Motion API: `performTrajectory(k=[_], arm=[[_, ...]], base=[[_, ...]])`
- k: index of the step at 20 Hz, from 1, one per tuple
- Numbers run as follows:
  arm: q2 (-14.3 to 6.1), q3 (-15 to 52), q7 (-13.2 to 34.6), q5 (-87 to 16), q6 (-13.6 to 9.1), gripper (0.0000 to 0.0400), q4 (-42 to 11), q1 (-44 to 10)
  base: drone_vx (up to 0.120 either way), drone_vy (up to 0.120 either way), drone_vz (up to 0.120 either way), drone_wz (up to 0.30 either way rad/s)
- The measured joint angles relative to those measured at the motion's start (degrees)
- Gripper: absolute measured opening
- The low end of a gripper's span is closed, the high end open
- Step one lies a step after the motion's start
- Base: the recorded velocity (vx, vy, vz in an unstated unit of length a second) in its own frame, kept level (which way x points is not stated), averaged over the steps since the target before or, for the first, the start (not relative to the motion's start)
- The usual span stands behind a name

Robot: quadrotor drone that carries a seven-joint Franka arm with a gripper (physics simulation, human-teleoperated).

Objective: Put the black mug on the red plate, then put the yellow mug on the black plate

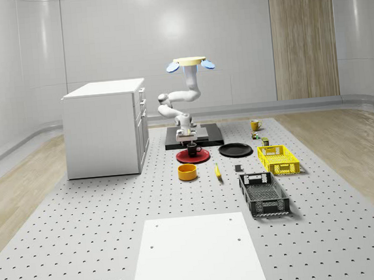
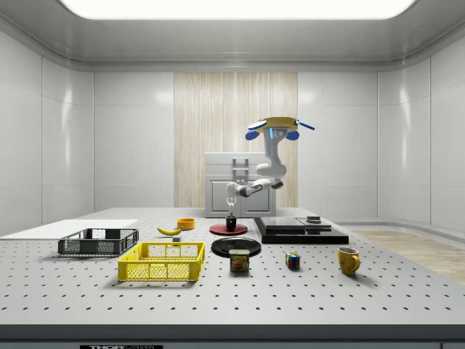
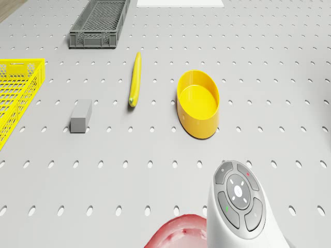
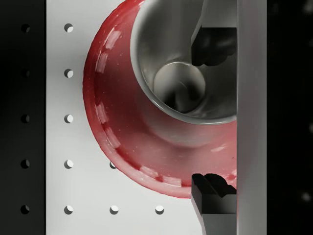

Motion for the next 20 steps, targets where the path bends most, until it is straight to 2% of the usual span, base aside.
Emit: performTrajectory(k=[3, 8, 20], arm=[[-0.36, 1.45, -0.03, 1.35, -0.74, 0.0374, -0.91, 0.46], [-0.75, 2.85, -0.02, 2.68, -1.36, 0.0393, -1.71, 0.81], [-1.26, 3.58, 0.11, 3.52, -1.36, 0.04, -2.07, 0.81]], base=[[0.0, 0.0, 0.093, 0.0], [0.0, 0.008, 0.12, 0.0], [-0.117, 0.12, 0.12, 0.0]])
